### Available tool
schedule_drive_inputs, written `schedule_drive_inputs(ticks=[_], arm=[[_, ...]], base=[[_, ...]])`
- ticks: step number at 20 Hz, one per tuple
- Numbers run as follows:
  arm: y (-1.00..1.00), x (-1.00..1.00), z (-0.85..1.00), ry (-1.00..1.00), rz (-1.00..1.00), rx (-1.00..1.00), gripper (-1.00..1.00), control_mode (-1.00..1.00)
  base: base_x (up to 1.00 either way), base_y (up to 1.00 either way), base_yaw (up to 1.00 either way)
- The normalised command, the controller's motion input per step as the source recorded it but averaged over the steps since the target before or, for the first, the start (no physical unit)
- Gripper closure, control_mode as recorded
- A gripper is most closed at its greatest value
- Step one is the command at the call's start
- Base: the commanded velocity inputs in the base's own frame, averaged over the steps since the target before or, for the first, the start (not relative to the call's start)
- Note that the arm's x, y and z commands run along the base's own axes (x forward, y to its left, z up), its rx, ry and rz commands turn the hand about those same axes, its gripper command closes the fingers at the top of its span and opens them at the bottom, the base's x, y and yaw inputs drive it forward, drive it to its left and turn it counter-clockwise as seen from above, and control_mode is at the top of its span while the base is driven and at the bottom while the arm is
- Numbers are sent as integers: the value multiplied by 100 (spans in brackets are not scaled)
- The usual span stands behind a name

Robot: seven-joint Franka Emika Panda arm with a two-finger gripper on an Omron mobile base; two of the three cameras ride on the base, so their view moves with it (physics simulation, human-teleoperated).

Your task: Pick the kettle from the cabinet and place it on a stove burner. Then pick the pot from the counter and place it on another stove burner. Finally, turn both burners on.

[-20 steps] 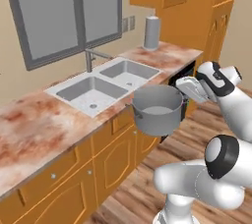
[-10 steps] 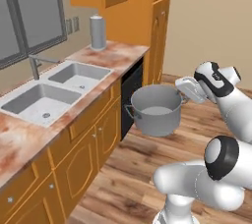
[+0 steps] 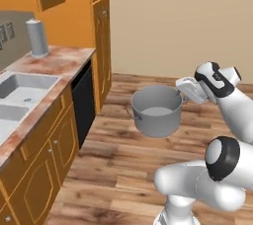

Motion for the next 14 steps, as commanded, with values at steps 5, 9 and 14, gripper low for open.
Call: schedule_drive_inputs(ticks=[5, 9, 14], arm=[[0, 0, 0, 0, 0, 0, 100, 100], [0, 0, 0, 0, 0, 0, 100, 100], [0, 0, 0, 0, 0, 0, 100, 100]], base=[[-8, -27, -51], [-8, -18, -53], [-3, -8, -54]])
